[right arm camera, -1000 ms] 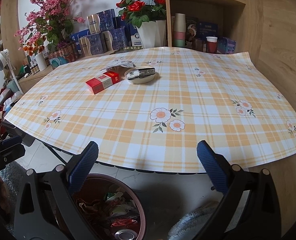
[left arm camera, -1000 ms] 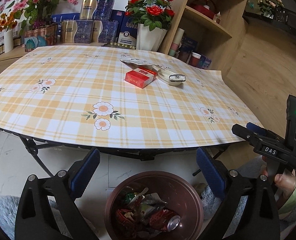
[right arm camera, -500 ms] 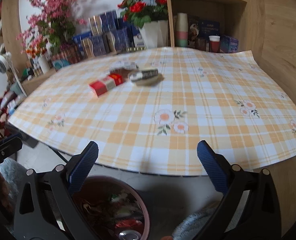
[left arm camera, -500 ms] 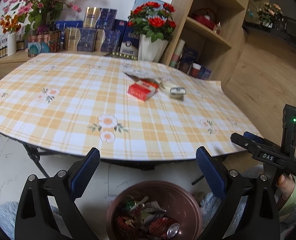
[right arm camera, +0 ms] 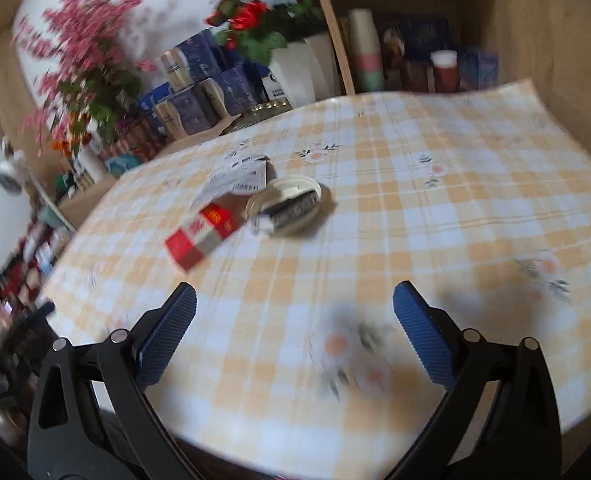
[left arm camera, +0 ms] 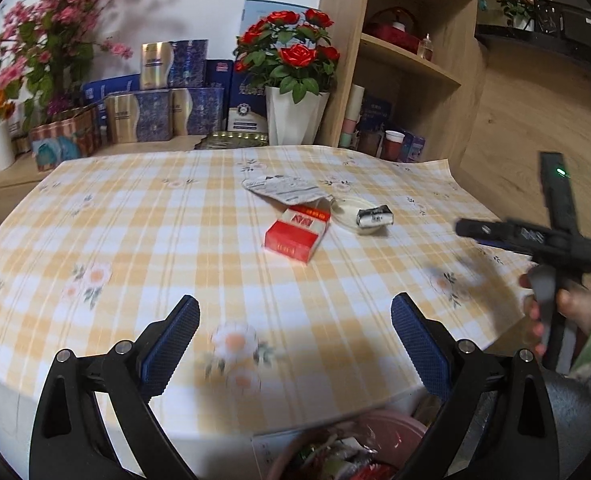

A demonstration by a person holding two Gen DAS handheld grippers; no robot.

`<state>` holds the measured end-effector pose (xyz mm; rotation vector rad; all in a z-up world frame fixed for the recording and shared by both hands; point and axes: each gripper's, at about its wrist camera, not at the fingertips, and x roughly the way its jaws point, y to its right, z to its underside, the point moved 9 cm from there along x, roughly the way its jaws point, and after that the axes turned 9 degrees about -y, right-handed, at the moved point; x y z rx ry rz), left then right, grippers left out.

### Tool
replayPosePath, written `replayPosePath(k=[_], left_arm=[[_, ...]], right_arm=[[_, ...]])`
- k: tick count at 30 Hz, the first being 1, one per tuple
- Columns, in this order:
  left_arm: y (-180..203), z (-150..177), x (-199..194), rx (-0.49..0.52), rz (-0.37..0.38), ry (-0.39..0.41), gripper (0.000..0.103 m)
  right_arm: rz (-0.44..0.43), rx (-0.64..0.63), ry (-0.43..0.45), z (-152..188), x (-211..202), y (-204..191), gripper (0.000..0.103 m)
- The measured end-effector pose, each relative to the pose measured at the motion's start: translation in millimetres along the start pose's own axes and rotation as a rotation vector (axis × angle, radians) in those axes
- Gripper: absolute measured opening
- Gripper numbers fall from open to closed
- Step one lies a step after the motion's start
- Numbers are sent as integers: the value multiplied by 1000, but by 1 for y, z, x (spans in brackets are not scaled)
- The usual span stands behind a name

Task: Collect trash
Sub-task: 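Grasp the black packet with the right gripper and lift it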

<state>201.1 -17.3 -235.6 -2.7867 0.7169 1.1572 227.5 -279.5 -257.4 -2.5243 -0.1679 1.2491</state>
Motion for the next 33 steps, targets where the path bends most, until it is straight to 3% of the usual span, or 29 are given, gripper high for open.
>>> replayPosePath(k=[4,9,15,17,22,29,33], left_arm=[[1,-19,27,27,19,-23,94],[2,-35,56,73,30,-64,94],[-2,-44,75,91,35,-94,94],[-2,-45,81,99,35,-102,94],[0,-46,93,95,45,-117,94],[2,-56,120,50,73,-153,94],[6,-67,138,74,68,-181,94]], right_arm=[[-37,67,-40,-30,43,5,97],[-104,149,-69,-50,82,3,84],[-64,157,-110,-58,115,2,55],[-71,167,-127,-56,118,3,37],[-135,223,-103,-52,104,8,18],[-125,186,-19,-46,69,9,15],[-164,212,-37,-40,65,16,15]])
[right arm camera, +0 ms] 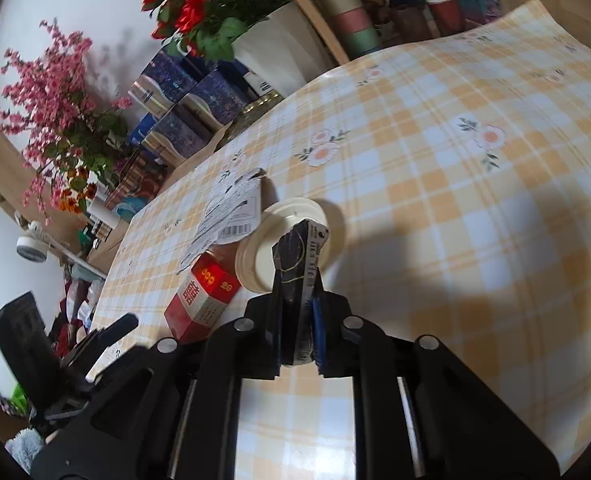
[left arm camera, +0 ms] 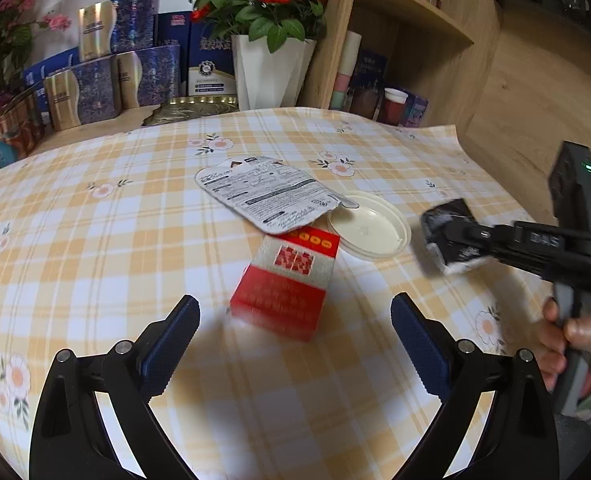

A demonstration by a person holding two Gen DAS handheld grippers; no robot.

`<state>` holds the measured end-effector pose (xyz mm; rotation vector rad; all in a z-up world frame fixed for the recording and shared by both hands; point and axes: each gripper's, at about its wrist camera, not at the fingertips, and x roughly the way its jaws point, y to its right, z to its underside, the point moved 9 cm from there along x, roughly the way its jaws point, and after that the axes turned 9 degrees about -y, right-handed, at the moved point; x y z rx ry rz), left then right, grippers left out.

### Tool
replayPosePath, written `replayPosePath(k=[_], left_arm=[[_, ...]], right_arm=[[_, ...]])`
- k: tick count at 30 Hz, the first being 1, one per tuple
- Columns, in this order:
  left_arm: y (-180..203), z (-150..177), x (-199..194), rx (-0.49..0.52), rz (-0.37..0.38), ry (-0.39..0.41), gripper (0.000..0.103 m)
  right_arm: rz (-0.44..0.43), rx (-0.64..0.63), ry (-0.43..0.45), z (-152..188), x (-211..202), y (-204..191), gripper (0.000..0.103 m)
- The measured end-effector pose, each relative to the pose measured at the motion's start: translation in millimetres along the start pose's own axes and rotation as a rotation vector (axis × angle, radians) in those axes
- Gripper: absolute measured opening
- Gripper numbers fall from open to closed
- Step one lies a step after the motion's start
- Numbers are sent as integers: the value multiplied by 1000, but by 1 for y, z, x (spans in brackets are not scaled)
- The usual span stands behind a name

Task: Collect trash
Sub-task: 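Grasp the black packet with the right gripper and lift it, then grasp the red cigarette box with the left gripper and lift it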

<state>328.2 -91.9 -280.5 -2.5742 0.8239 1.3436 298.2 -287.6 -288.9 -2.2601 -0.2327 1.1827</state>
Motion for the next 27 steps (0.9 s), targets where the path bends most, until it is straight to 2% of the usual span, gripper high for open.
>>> replayPosePath(k=[6,11,14,16,21,27], left_arm=[[2,-13,28,58,-40,-45,87],[6,-19,46,99,-56,-86,81],[4,-17,57,107,-61,-133,58],[2,-15,54,79,-54,-131,57],[11,7,39,100,-74,-132,57],[22,32,4,61,-38,-81,56]], right_arm=[[-33,42,30,10,-16,9,15],[-38,26,46,20,-24,9,15],[-44,28,45,24,-26,10,15],[-43,25,44,27,-28,11,15],[-30,7,51,38,-37,11,15],[15,-41,53,55,-48,8,15]])
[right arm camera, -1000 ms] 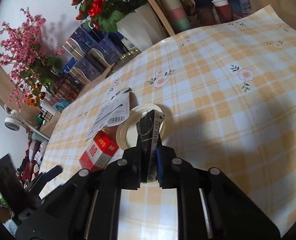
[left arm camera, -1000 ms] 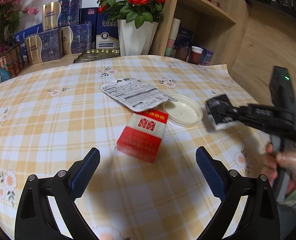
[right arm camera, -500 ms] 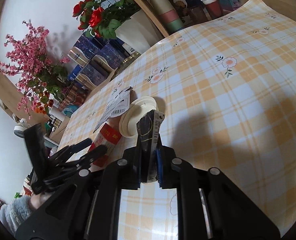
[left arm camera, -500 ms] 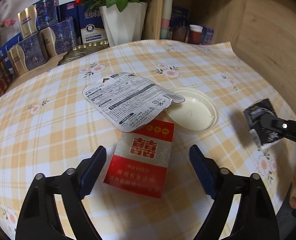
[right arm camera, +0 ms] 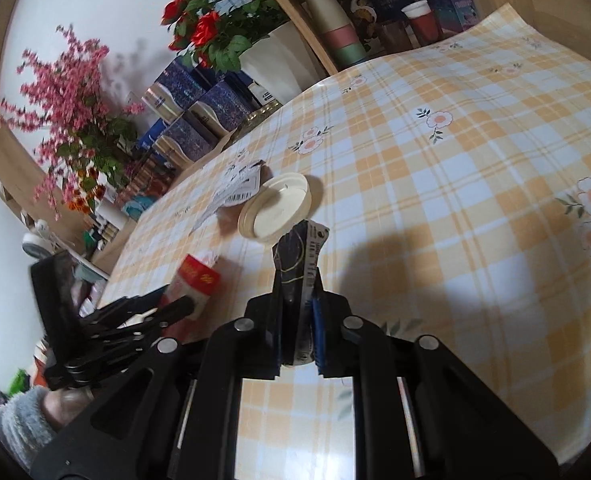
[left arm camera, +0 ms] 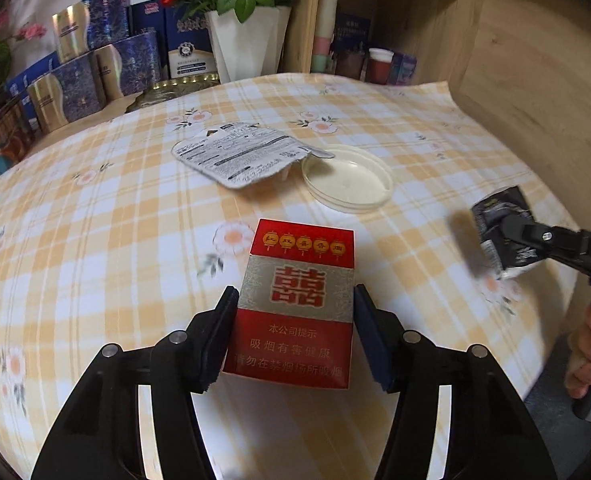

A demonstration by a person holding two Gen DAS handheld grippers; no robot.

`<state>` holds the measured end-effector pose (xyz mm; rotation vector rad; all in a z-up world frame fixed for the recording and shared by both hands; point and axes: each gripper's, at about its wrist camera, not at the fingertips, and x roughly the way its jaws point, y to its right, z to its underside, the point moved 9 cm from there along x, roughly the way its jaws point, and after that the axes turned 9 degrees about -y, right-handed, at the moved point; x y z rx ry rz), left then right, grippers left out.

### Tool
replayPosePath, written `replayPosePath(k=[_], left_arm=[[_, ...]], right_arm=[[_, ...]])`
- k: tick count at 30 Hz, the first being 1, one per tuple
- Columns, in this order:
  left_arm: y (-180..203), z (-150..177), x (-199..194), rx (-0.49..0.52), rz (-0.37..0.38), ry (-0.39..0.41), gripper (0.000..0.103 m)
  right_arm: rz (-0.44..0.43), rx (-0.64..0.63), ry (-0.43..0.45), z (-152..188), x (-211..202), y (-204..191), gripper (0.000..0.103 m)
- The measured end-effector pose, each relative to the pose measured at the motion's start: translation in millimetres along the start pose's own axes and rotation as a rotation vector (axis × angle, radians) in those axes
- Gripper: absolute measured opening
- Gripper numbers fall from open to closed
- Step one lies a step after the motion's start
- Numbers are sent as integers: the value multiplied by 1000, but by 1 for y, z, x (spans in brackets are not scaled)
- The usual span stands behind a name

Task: Collect trash
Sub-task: 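Grasp the red cigarette box with the left gripper and lift it, then carry the black packet over the bin and open the right gripper while the left gripper carries the red box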

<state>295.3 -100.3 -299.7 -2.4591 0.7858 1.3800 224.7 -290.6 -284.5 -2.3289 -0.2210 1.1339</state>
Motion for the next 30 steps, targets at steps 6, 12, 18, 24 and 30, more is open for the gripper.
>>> replayPosePath(k=[6,12,18,24,30], left_arm=[[7,25,-54,-51,18,72,56],[18,63,-96,-111,38,111,56],[32,90,-123,-108,41,131,56],[47,112,-144,-84,48,147,56],[55,130,-162,-59,43,155,56]], right_arm=[[30,-61,-7,24,-18,-11,15],[61,-113,-32,59,-31,-17,15],[81,-197,-51,87,-41,-32,15],[103,-265,-66,112,-48,-41,15],[122,-283,-92,127,-47,-39,15]])
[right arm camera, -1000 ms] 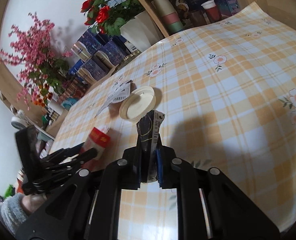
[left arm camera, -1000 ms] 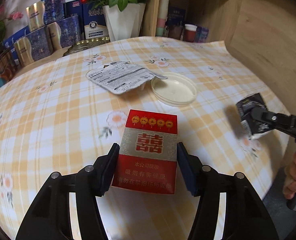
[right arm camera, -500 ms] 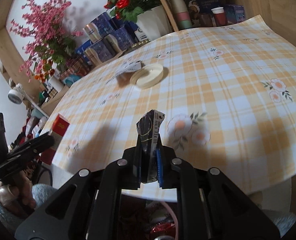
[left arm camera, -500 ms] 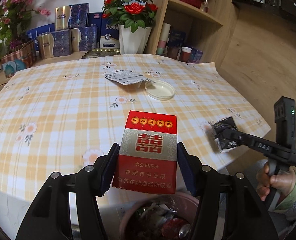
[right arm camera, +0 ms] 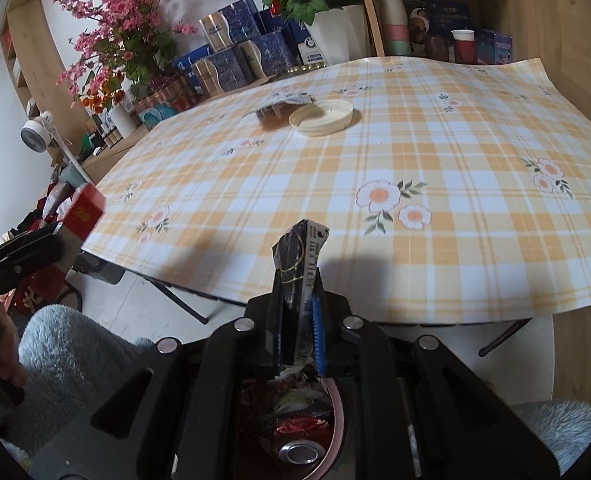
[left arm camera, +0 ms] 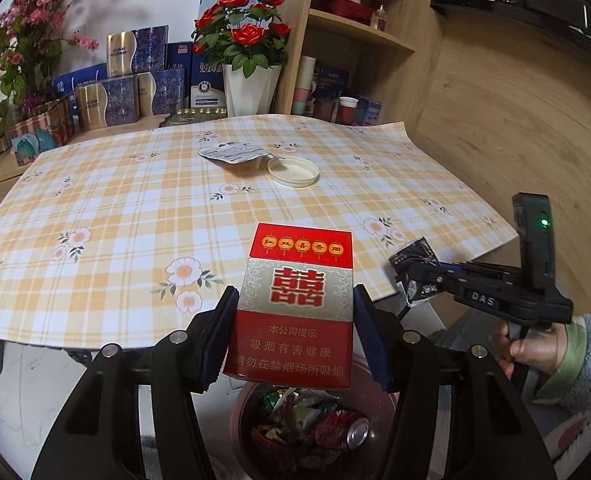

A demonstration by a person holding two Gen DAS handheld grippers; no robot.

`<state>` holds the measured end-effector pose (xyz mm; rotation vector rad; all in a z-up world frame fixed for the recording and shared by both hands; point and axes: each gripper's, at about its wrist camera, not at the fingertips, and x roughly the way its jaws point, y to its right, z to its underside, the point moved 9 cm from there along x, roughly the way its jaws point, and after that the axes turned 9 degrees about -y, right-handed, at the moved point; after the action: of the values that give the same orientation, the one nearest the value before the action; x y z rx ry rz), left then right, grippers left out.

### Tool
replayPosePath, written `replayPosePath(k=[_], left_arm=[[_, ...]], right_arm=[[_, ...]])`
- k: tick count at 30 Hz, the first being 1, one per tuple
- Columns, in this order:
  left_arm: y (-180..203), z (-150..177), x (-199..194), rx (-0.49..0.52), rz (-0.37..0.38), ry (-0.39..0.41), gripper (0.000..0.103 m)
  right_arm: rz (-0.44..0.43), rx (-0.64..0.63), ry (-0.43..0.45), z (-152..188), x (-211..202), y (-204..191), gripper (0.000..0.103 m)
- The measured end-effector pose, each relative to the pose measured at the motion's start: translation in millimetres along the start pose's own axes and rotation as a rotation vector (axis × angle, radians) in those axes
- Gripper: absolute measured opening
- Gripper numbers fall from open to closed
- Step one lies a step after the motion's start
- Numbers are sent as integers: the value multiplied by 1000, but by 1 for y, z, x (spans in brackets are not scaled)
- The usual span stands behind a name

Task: Collect trash
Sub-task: 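Carry the black packet over the bin and open the right gripper while the left gripper carries the red box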

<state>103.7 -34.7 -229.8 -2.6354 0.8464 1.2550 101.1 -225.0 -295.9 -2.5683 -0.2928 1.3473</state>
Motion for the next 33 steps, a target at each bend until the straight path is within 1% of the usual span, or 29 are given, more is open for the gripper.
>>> replayPosePath(k=[9,15,23,28,33], left_arm=[[5,19,-14,5,-3,13,56],[7,28,-12,-5,12,10,56],[6,35,-9,-20,17,8,56],[2,38,-8,-32,10,6,56],[-1,40,-4,-51,13,-2,56]], right_arm=[[14,-57,-44,17,6,-12,15],[25,-91,-85,28,14,-17,15],[25,-97,-122,38,21,-17,15],[26,-116,-164,47,34,-21,15],[30,-164,-211,57,46,-29,15]])
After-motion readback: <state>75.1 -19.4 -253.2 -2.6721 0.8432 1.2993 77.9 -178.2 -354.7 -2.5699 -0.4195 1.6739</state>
